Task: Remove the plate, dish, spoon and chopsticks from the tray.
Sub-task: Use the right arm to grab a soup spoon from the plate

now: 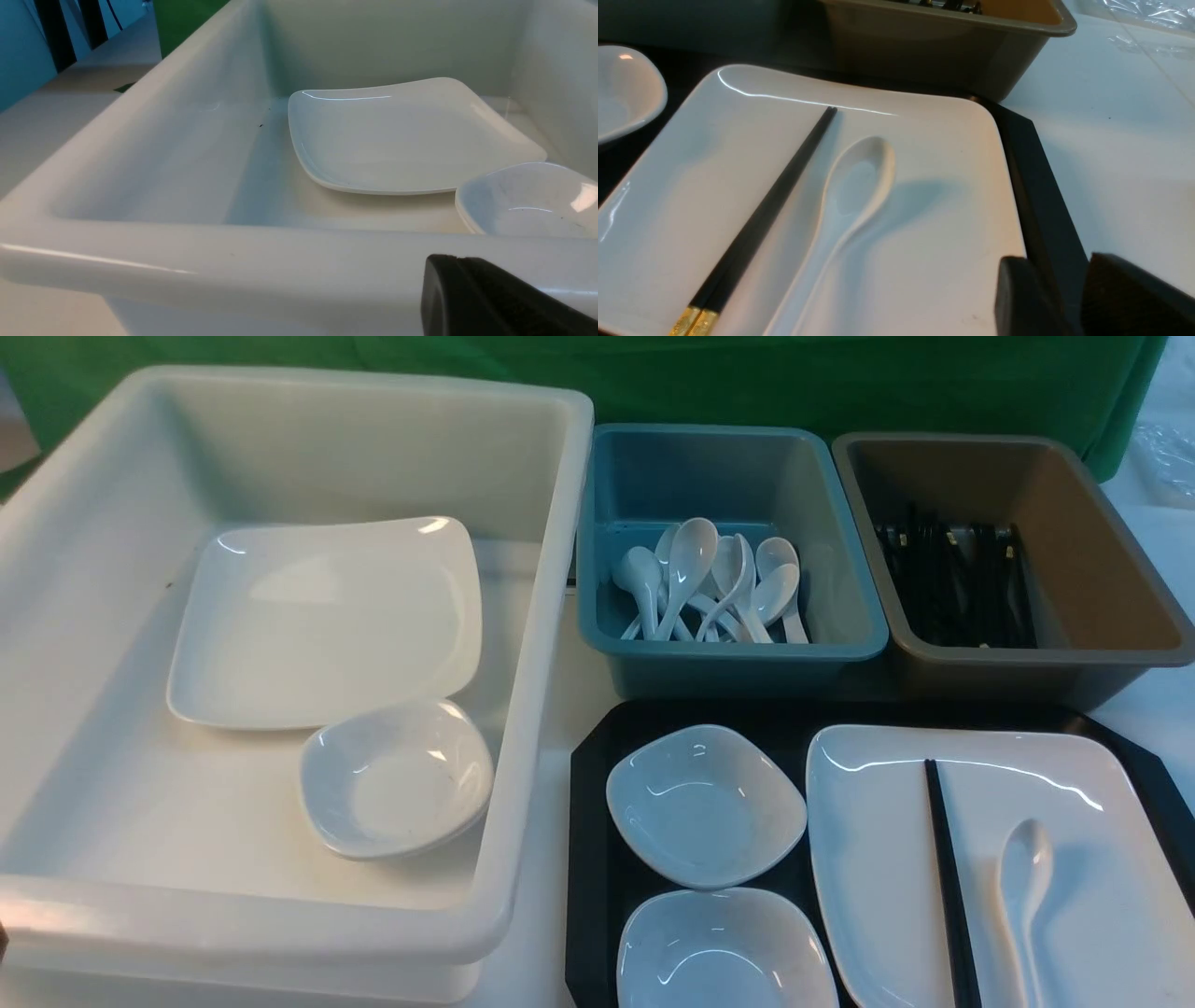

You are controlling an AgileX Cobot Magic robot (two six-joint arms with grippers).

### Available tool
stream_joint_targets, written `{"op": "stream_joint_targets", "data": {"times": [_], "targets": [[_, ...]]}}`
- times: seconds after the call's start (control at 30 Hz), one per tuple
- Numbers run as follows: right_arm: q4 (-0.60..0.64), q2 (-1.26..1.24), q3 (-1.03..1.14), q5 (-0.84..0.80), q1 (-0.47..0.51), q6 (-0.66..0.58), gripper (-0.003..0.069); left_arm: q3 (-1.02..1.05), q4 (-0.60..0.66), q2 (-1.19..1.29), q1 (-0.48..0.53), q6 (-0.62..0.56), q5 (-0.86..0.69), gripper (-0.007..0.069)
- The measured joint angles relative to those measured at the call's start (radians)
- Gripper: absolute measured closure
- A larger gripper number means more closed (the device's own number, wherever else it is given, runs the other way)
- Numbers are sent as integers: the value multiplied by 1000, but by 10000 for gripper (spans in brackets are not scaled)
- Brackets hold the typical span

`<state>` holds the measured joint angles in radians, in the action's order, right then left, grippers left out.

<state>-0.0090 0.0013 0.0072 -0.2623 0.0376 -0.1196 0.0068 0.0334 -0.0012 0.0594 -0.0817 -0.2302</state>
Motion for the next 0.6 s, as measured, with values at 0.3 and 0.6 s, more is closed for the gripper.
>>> {"op": "stream_joint_targets", "data": {"times": [0.3, 0.6], "targets": [[0, 0, 0, 0, 0, 0, 419, 0, -19, 0, 0, 0, 1, 603], [0, 0, 0, 0, 0, 0, 419, 0, 313, 0, 0, 124, 270, 603]]}}
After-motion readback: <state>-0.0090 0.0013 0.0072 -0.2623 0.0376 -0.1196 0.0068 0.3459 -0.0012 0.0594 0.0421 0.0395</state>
